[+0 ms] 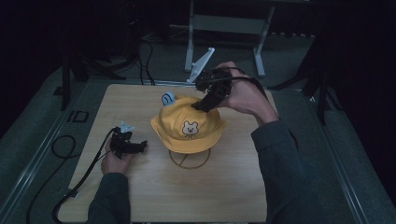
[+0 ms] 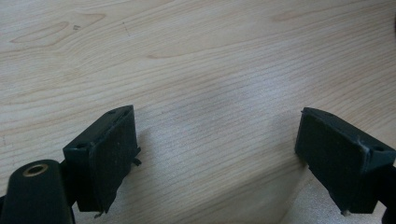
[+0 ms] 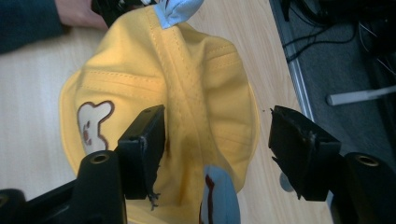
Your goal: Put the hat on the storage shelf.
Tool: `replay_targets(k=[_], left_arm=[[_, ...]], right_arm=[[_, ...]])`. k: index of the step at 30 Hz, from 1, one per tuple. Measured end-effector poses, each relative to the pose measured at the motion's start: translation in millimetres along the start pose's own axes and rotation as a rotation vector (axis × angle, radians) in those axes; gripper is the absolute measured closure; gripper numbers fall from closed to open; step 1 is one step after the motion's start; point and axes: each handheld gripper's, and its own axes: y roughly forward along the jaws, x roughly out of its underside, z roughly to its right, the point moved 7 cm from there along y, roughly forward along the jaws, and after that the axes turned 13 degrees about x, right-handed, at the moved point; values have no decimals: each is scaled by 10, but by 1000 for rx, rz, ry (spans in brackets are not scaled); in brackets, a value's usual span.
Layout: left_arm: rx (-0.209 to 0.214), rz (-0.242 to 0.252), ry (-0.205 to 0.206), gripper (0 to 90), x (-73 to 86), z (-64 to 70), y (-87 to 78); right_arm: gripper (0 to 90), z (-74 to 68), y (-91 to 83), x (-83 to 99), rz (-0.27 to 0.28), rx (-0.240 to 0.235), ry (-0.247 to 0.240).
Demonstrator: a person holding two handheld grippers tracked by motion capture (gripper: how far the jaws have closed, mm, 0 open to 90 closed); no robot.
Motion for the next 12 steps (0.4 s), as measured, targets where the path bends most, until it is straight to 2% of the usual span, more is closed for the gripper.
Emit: replay_targets(k=[2,5,7,10,12], left_arm=[[0,-1,0,129,0,0,0],[0,0,0,129,0,0,0],[-1,0,-1,129,0,0,0],[0,0,0,129,0,0,0],[1,0,0,129,0,0,0]], right_arm=[[320,24,-15,48,10,-1,25],[285,43,-37,132,6,1,31],[277,60,-63,184,23,-6,50],[274,80,-100,274,14,3,54],[273,97,-125,337,31,3,55]])
